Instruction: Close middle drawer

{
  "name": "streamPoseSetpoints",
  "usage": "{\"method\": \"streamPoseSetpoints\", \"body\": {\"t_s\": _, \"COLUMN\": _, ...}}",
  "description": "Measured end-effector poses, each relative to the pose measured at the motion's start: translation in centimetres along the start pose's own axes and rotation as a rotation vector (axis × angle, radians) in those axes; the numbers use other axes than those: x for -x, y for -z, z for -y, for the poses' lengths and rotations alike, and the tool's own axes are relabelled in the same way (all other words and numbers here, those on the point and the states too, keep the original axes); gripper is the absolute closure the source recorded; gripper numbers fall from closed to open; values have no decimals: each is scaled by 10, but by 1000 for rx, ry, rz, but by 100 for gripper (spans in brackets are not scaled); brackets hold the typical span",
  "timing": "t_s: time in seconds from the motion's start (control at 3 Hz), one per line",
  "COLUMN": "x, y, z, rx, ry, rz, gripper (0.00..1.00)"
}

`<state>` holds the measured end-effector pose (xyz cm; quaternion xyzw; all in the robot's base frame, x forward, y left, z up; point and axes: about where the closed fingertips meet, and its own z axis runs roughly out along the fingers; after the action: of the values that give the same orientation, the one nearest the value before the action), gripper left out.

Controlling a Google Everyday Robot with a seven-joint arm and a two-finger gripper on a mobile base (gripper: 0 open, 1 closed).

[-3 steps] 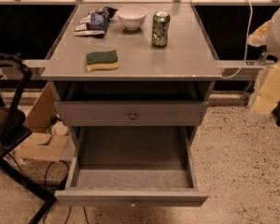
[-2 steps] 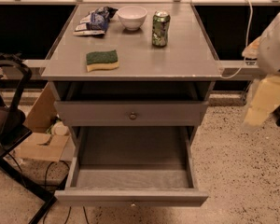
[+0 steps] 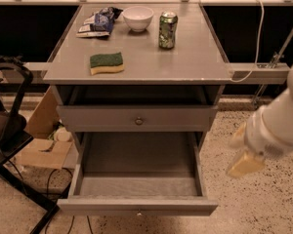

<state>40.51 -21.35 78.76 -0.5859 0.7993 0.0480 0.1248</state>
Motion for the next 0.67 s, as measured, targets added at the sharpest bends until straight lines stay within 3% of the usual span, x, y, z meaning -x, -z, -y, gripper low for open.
{"method": "streamPoseSetpoints", "body": {"t_s": 0.33, "x": -44, "y": -96, "z": -36, "rx": 65, "ry": -63, "rz": 70, "gripper": 72}}
{"method": "streamPoseSetpoints", "body": {"t_s": 0.67, "x": -72, "y": -144, "z": -53, "rx": 87, "ry": -128, "rz": 100, "gripper": 97}}
